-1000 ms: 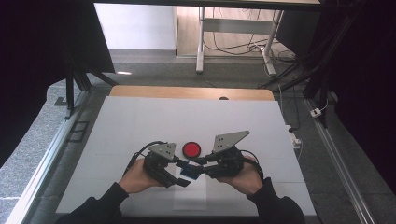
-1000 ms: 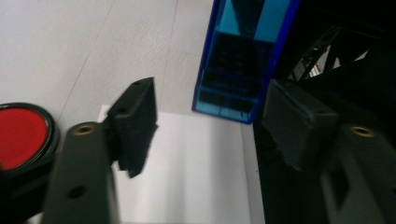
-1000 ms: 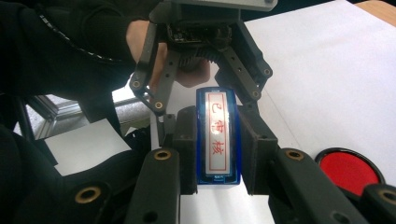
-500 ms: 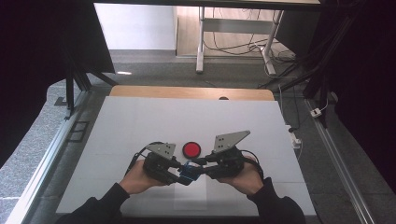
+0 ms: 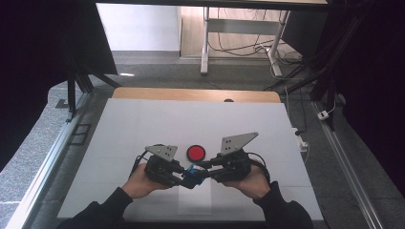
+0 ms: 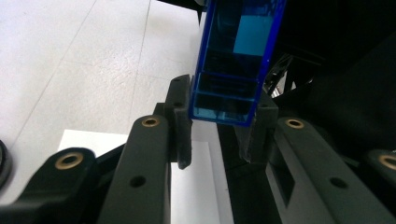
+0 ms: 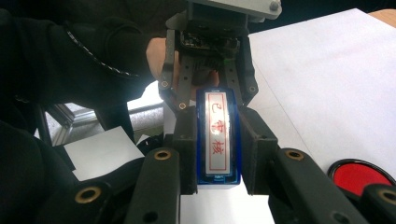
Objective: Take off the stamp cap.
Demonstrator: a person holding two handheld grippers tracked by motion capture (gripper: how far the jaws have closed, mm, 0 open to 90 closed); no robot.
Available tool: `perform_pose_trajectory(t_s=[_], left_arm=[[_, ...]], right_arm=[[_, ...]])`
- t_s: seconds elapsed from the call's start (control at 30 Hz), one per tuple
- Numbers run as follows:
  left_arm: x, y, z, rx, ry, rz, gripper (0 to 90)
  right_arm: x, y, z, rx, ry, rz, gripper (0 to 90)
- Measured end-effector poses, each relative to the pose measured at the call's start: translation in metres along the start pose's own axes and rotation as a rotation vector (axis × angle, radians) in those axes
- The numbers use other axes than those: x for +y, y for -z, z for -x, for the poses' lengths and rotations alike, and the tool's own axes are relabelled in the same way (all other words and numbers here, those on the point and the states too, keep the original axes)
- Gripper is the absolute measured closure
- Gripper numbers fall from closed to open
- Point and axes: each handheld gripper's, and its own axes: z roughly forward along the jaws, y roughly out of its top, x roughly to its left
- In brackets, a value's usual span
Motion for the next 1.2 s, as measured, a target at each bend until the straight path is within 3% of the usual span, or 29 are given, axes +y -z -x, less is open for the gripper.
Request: perform_pose_trajectory(t_s=[0.23, 0.37, 0.47, 0.53, 0.63, 0.9, 1.03, 1.13, 1.2], left_arm=[[0.001, 0.001, 0.001, 0.002, 0.028, -0.008, 69.0], [0.003, 0.002, 0.001, 0.007, 0.061, -0.018, 69.1], [0.004, 0.003, 0.004, 0.019, 0.01, -0.023, 69.3], [0.004, 0.003, 0.008, 0.027, -0.041, -0.024, 69.3], [0.005, 0.005, 0.01, 0.034, -0.07, -0.027, 69.4], [0.004, 0.005, 0.008, 0.047, -0.056, -0.072, 69.3], [0.003, 0.004, 0.011, 0.056, -0.088, -0.115, 69.3], [0.003, 0.005, 0.011, 0.072, -0.083, -0.138, 69.3], [-0.002, 0.011, 0.008, 0.07, -0.038, -0.104, 69.3]], right_arm=[[-0.001, -0.001, 0.001, 0.005, -0.006, 0.012, 71.5], [0.001, 0.001, -0.002, -0.016, 0.024, 0.011, 71.5], [0.002, 0.0, -0.004, -0.014, 0.028, 0.007, 71.6], [0.001, 0.001, -0.002, 0.012, 0.004, 0.018, 71.6], [-0.001, 0.002, 0.003, 0.058, -0.03, 0.042, 71.6], [0.0, -0.003, -0.002, 0.012, 0.026, 0.01, 71.6], [-0.003, -0.006, -0.001, 0.043, 0.025, 0.002, 71.7], [-0.002, -0.006, -0.001, 0.033, 0.024, 0.011, 71.7], [-0.002, -0.001, 0.001, 0.022, 0.007, 0.043, 71.7]])
